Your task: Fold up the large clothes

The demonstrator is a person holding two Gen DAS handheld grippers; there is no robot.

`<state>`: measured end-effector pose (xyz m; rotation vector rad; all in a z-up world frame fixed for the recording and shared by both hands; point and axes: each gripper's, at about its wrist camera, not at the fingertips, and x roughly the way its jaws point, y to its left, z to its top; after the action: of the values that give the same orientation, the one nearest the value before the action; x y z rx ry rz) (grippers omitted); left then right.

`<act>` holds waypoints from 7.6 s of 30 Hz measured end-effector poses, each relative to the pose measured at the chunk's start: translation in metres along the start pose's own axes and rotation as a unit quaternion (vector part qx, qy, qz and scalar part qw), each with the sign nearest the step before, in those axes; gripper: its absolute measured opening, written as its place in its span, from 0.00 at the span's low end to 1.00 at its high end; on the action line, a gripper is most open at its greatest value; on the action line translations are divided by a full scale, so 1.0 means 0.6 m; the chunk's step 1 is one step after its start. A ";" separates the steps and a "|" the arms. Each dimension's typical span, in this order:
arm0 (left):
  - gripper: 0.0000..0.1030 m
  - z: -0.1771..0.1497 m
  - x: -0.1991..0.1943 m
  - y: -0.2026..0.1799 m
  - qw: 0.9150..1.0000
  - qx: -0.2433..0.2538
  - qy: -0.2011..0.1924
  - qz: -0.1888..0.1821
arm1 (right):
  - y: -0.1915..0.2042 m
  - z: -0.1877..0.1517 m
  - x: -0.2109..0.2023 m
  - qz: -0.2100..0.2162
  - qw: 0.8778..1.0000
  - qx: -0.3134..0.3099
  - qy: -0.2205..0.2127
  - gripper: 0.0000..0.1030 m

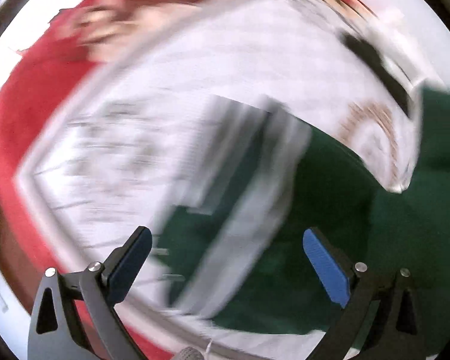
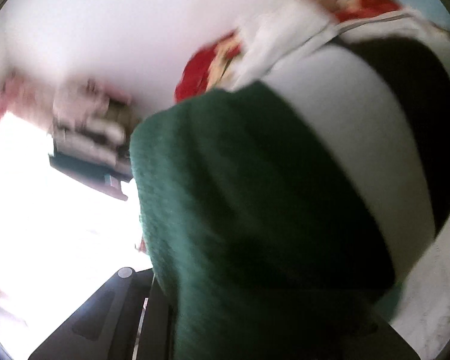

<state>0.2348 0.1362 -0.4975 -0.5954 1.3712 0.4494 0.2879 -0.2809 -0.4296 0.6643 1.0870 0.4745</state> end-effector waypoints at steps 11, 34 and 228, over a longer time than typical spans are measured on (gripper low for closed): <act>1.00 -0.030 -0.067 0.241 0.990 -0.113 -0.039 0.069 | 0.070 -0.231 0.349 -0.086 0.951 -0.096 0.280 0.35; 1.00 -0.043 0.058 0.028 0.994 0.041 0.007 0.105 | -0.046 0.022 0.194 -0.139 0.982 -0.046 0.122 0.46; 1.00 -0.110 -0.825 -0.376 0.906 0.269 -0.318 -0.070 | 0.591 0.326 -0.691 -0.376 0.881 -0.180 -0.222 0.83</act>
<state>0.2476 -0.0585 0.0148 -0.0630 0.7588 0.1079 0.2906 -0.3471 0.1465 -0.0197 0.7085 -0.1567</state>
